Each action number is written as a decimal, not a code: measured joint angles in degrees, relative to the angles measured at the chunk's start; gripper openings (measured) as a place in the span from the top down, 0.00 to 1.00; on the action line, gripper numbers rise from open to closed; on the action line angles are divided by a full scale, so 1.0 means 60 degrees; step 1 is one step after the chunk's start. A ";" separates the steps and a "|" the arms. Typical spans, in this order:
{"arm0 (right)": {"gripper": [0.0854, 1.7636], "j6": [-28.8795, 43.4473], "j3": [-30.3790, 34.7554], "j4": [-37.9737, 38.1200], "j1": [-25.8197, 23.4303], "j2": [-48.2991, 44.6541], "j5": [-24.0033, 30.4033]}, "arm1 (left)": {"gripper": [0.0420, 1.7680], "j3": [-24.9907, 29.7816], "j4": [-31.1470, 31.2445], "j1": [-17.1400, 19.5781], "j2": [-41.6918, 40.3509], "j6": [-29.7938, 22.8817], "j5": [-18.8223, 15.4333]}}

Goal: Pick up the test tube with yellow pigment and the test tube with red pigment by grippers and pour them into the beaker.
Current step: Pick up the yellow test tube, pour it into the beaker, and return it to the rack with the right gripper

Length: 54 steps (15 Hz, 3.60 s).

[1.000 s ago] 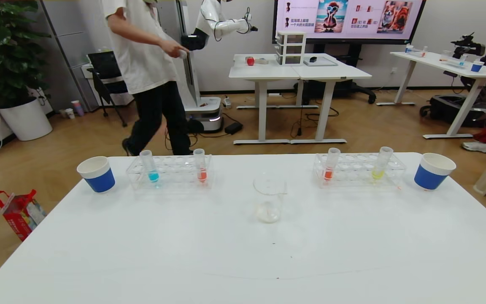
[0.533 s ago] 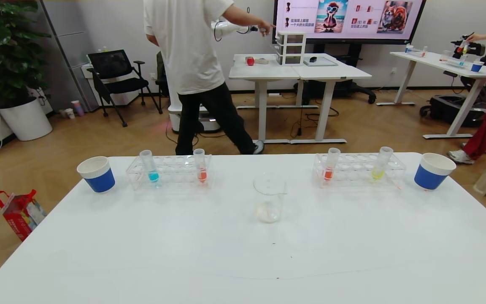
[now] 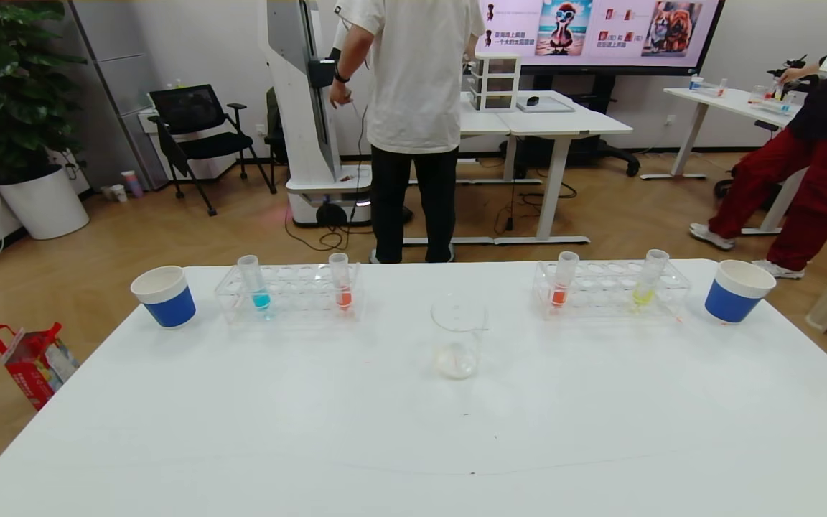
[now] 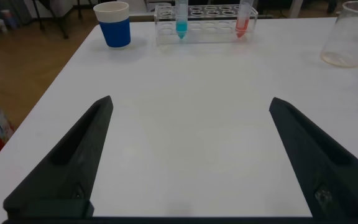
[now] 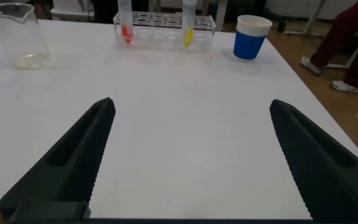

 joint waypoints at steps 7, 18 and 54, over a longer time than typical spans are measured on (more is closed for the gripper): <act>0.02 0.0091 -0.1971 -0.0967 0.0317 0.2580 -0.0116 | 0.01 0.0000 0.0000 0.0000 0.0000 0.0000 -0.0004; 0.02 0.0152 -0.3336 -0.7788 -0.0100 1.1859 0.0506 | 0.01 0.0000 -0.0004 0.0000 0.0000 0.0000 -0.0004; 0.75 0.0349 -0.8716 -1.3710 -0.1109 2.2280 0.2385 | 0.01 0.0000 -0.0004 0.0000 0.0000 0.0000 0.0000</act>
